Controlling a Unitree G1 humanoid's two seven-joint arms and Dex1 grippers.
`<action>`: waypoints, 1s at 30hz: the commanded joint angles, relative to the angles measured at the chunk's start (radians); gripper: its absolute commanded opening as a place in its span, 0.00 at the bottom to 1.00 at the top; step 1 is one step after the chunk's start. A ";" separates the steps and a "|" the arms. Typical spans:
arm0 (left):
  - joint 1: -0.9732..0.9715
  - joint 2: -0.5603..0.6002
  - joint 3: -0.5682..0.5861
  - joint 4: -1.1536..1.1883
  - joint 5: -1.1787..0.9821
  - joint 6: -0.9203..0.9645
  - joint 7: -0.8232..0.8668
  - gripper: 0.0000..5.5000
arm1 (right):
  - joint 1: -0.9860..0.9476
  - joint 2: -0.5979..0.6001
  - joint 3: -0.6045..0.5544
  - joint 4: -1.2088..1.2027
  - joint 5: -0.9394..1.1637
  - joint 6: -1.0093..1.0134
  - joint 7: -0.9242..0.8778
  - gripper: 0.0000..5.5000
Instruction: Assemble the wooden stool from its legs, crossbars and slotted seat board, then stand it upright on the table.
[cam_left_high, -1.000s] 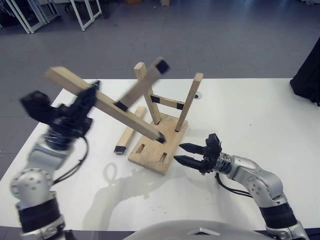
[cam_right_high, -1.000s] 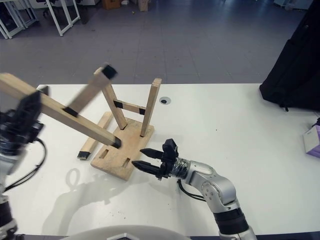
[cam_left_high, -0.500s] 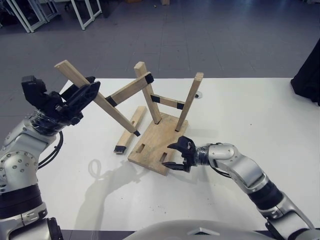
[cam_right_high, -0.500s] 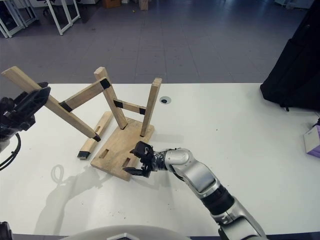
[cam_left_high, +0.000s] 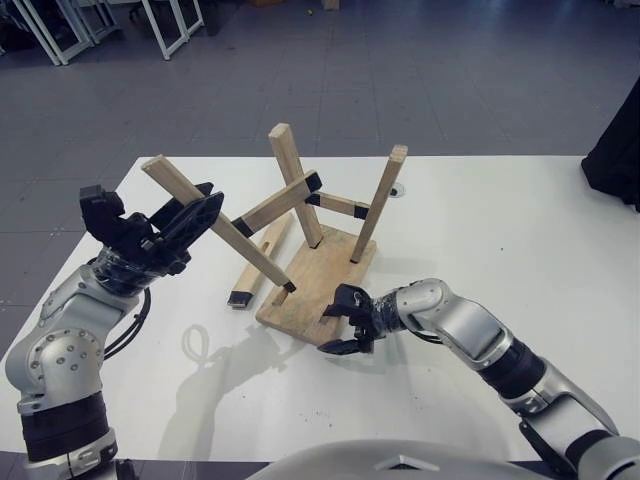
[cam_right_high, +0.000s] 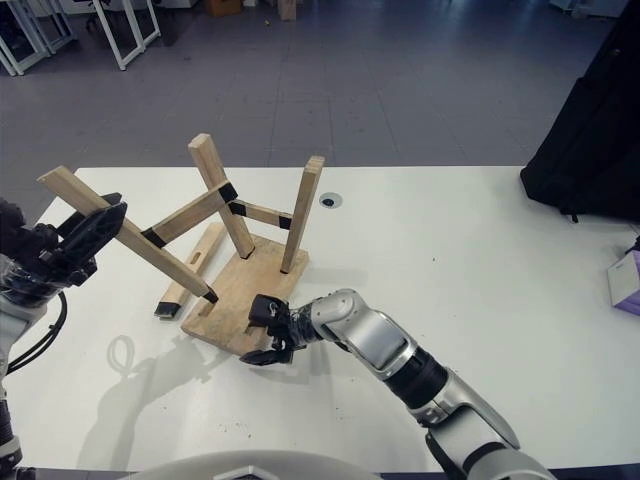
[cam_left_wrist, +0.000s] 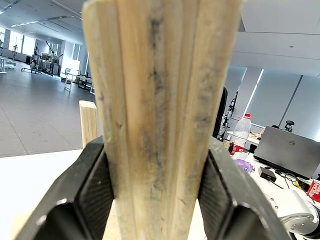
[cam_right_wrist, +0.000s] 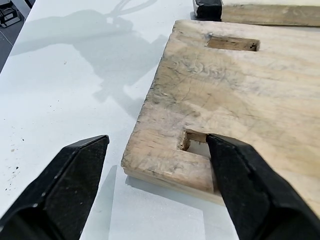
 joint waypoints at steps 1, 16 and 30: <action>0.011 -0.010 0.009 -0.027 0.012 -0.015 0.013 0.38 | -0.005 -0.072 0.065 -0.009 -0.031 0.068 0.048 0.66; 0.135 0.019 -0.122 -0.231 0.029 0.014 -0.142 0.38 | 0.008 -0.351 0.066 -0.126 -0.070 -0.016 0.233 0.66; 0.047 0.073 -0.335 -0.093 0.295 -0.074 -0.240 0.37 | 0.076 -0.366 0.050 -0.172 -0.054 -0.024 0.255 0.66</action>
